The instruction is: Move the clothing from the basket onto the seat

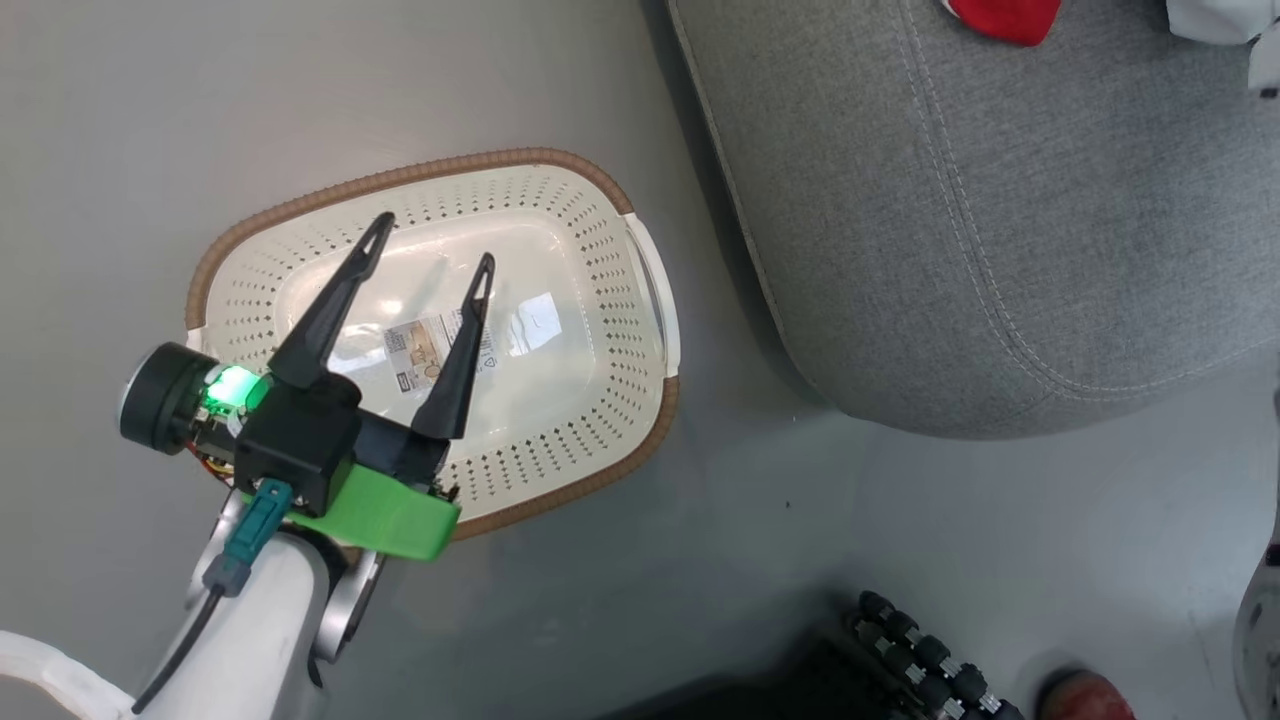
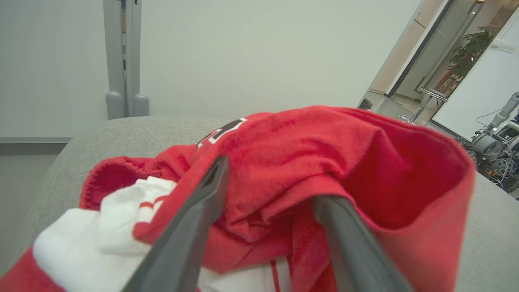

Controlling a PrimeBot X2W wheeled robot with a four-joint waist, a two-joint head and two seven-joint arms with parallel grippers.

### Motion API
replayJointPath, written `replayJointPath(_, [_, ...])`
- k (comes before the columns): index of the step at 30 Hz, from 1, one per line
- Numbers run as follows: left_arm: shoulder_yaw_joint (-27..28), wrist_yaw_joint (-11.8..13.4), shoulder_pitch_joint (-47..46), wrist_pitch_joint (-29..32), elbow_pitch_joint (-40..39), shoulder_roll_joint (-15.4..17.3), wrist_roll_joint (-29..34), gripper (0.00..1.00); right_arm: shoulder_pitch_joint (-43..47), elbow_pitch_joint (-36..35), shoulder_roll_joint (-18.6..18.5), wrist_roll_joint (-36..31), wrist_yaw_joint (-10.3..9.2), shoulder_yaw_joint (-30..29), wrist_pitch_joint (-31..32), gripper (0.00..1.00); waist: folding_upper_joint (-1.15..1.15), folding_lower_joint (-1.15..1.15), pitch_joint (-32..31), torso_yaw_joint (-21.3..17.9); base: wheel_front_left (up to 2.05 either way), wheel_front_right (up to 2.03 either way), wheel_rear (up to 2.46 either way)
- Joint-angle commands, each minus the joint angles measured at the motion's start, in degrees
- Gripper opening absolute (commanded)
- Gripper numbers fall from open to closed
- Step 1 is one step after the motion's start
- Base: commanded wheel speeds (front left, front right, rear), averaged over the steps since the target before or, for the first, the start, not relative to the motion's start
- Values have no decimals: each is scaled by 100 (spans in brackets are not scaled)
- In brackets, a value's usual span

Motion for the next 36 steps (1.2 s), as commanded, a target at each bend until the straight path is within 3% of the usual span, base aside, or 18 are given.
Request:
replayJointPath(1, [-6, 9, 15, -70, 74, -45, -69, 100, 292, -108, 98, -76, -10, -75, -16, 100, 0, -1, -287, 106, 0, 0, 0])
replayJointPath(8, [-18, 83, 290, -396, 647, -354, -292, 100, 1660, -760, 540, -325, -10, 84, -17, 100, 0, -1, -1163, 251, 0, 0, 0])
replayJointPath(14, [183, 119, 597, -550, 1248, -704, -597, 100, 2840, -1292, 770, -326, -10, 847, -17, 100, 0, -1, -1999, 476, 0, 0, 0])
replayJointPath(25, [1479, 48, 1519, -557, 1075, -1465, -594, 100, 4188, -1986, 961, 241, -10, 2178, -17, 100, 0, -1, -3322, 1144, 0, 0, 0])
replayJointPath(30, [2088, -173, 2093, -550, 751, -1580, -341, 100, 4673, -2307, 1029, 282, -10, 2267, -17, 100, 0, -1, -3822, 1322, 0, 0, 0])
replayJointPath(36, [2256, -360, 2780, -550, 496, -1610, -77, 100, 5276, -2701, 1131, 171, -10, 1992, -17, 100, 0, -1, -4250, 1464, 0, 0, 0])
